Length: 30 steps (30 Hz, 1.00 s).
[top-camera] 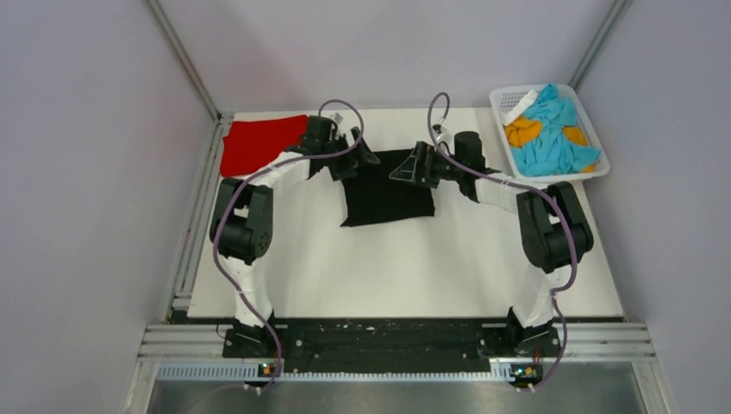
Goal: Fold and stack the t-shirts
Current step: Smooth out wrinkles on the folded tshirt
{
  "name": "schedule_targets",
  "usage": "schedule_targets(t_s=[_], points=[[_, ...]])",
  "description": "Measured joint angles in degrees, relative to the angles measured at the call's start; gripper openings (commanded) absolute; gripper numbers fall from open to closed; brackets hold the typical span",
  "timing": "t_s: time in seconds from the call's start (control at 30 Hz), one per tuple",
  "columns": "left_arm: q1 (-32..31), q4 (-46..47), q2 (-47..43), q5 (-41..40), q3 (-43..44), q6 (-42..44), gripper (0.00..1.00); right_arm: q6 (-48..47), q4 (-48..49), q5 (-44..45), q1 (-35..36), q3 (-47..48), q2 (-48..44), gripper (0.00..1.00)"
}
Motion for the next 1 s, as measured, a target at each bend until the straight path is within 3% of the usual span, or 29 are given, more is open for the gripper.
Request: schedule_targets(t_s=[0.23,0.5,0.63,0.8,1.0], points=[[0.9,-7.8,14.8,-5.0,12.8,1.4,0.97,-2.7,-3.1,3.8,0.3,0.4,6.3,0.99],[4.1,-9.2,16.2,-1.4,15.3,0.5,0.97,-5.4,-5.7,7.0,0.2,0.3,6.4,0.99],[4.2,-11.8,12.8,-2.8,13.6,1.4,0.99,-7.0,-9.1,10.3,-0.1,-2.5,1.2,0.99],[4.0,-12.3,1.2,-4.5,6.4,2.0,0.99,-7.0,-11.5,12.1,-0.6,-6.1,-8.2,0.99],[0.1,-4.4,-7.5,0.1,-2.0,0.3,0.99,-4.1,-5.9,10.3,-0.7,-5.1,-10.6,0.99]])
